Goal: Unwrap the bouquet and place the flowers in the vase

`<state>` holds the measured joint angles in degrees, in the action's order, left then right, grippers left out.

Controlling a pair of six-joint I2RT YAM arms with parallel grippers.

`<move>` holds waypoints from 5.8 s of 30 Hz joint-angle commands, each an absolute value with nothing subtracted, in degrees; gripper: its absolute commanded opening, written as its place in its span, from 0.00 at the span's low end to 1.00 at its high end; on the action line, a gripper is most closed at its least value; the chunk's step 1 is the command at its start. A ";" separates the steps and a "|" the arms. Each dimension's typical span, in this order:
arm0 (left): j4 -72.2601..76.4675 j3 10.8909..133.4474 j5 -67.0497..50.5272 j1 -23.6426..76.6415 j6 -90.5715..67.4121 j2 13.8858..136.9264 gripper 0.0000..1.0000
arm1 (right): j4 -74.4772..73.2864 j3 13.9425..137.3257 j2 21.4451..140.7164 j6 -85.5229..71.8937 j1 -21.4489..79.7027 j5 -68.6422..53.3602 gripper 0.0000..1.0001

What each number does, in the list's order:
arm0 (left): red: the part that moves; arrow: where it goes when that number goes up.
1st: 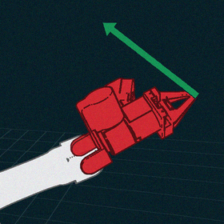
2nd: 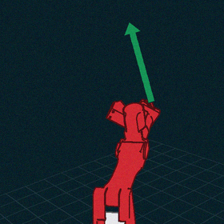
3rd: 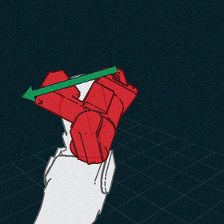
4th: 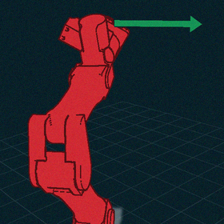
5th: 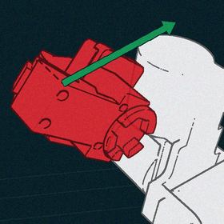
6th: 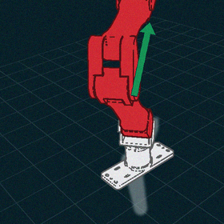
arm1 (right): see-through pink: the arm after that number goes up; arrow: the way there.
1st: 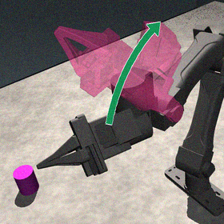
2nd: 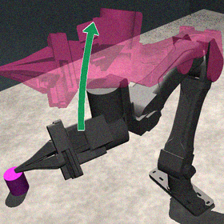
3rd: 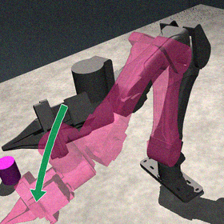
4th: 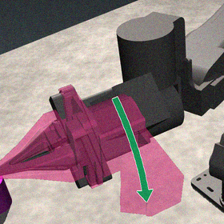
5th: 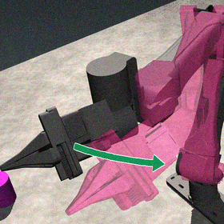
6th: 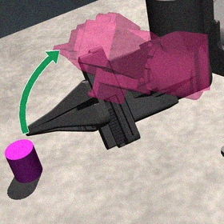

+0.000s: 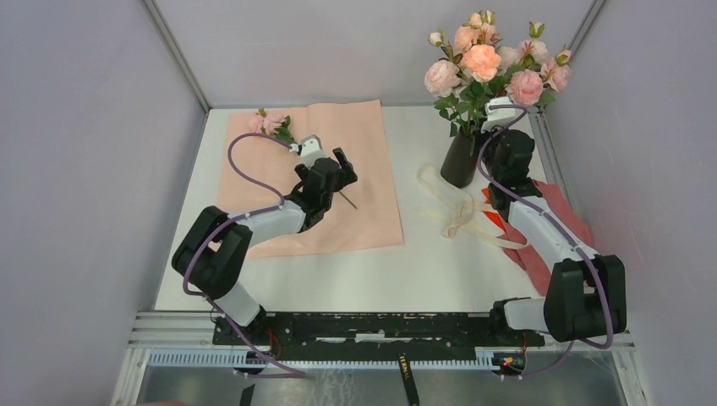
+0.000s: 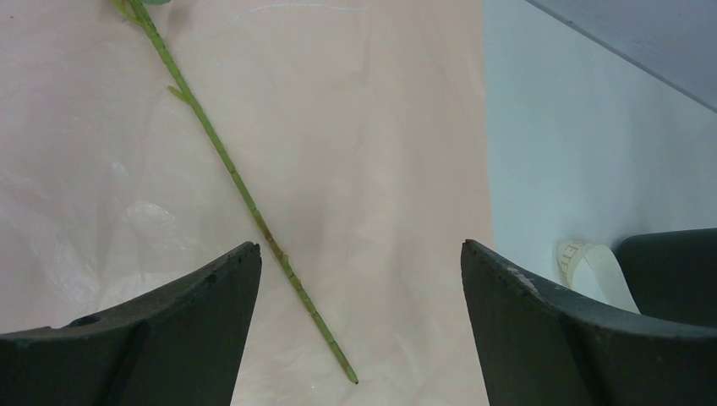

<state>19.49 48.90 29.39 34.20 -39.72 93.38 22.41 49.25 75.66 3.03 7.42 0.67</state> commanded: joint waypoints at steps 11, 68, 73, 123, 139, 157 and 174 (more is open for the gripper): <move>22.23 48.47 29.50 34.01 -42.09 91.87 0.95 | 22.15 49.77 73.72 1.76 7.17 0.15 0.51; -48.86 103.02 22.42 15.55 -76.57 125.57 0.83 | 20.43 40.61 52.59 -0.87 7.14 -4.59 0.78; -51.06 106.30 22.95 15.43 -76.90 128.43 0.77 | 20.26 40.21 52.07 -0.49 7.13 -3.56 0.79; -49.41 106.95 22.05 16.08 -69.96 128.26 0.02 | 20.83 38.10 47.49 0.09 7.12 -5.85 0.80; -41.14 102.86 41.68 27.74 -58.79 115.31 0.02 | 20.24 39.28 43.04 -2.50 7.25 -13.52 0.80; -35.14 88.94 40.38 29.49 -60.24 110.97 0.05 | 2.87 56.22 63.39 6.85 26.38 -16.31 0.77; -43.85 79.79 43.63 20.05 -68.86 99.30 1.00 | -32.37 109.41 116.11 10.18 34.49 -8.16 0.77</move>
